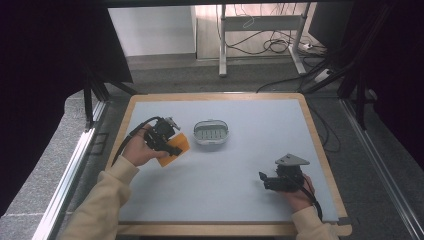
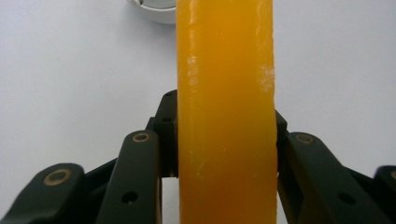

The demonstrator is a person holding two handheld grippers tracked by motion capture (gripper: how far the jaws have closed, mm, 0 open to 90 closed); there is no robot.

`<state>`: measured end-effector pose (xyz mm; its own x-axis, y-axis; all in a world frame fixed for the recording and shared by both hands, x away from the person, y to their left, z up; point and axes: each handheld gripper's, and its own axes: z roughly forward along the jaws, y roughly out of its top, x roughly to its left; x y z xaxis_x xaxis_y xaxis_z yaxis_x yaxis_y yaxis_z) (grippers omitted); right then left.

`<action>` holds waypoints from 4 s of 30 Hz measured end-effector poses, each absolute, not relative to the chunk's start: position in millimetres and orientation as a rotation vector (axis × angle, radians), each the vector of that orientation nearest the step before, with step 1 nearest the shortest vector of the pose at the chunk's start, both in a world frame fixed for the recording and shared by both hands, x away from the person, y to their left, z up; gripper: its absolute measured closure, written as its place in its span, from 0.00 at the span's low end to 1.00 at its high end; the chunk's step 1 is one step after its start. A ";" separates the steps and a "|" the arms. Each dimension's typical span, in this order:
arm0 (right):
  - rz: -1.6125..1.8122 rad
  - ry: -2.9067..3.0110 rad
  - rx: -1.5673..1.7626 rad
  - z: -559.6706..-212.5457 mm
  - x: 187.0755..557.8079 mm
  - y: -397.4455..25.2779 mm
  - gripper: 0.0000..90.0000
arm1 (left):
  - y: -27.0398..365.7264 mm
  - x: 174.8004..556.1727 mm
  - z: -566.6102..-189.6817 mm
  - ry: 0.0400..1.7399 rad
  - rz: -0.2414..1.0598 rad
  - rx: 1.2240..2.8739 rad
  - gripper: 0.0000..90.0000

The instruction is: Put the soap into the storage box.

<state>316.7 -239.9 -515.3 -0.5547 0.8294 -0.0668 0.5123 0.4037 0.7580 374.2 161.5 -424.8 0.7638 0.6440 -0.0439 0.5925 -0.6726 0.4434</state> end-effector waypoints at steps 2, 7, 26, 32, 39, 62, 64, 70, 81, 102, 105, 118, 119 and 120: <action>0.977 2.230 1.147 -515.2 316.8 -240.2 0.17 | 159.0 376.2 -424.0 0.934 0.161 2.522 0.69; 0.978 2.228 1.146 -515.3 316.7 -240.1 0.17 | 153.2 380.1 -419.7 0.916 0.167 2.530 0.69; 0.986 2.230 1.142 -515.1 316.6 -240.4 0.17 | 137.6 387.8 -413.5 0.848 0.187 2.561 0.69; 0.985 2.233 1.141 -515.1 316.6 -240.7 0.17 | 131.9 394.4 -412.6 0.830 0.194 2.569 0.69; 0.987 2.229 1.136 -514.5 316.5 -241.0 0.17 | 125.8 399.1 -412.7 0.807 0.194 2.571 0.69; 0.994 2.234 1.138 -514.5 316.5 -240.2 0.17 | 105.8 422.6 -416.3 0.777 0.197 2.584 0.69; 0.994 2.235 1.137 -514.7 316.5 -240.2 0.17 | 103.8 424.4 -417.3 0.779 0.194 2.584 0.69; 0.995 2.233 1.143 -514.5 316.8 -241.3 0.17 | 97.9 429.2 -417.9 0.767 0.187 2.583 0.69; 0.999 2.235 1.144 -514.5 316.8 -241.7 0.17 | 87.2 440.3 -416.0 0.729 0.189 2.597 0.69; 1.005 2.229 1.139 -513.2 316.3 -242.7 0.17 | 72.2 462.4 -413.8 0.634 0.201 2.620 0.69; 1.005 2.231 1.139 -513.3 316.2 -242.5 0.17 | 67.3 466.9 -415.2 0.609 0.203 2.632 0.69; 1.006 2.229 1.152 -514.7 317.4 -245.2 0.17 | 53.4 485.6 -420.5 0.549 0.209 2.675 0.69; 1.005 2.229 1.151 -514.8 317.6 -245.5 0.17 | 52.6 486.5 -421.4 0.547 0.208 2.675 0.69; 1.004 2.228 1.153 -514.8 317.6 -245.7 0.17 | 52.0 487.6 -422.2 0.542 0.205 2.676 0.69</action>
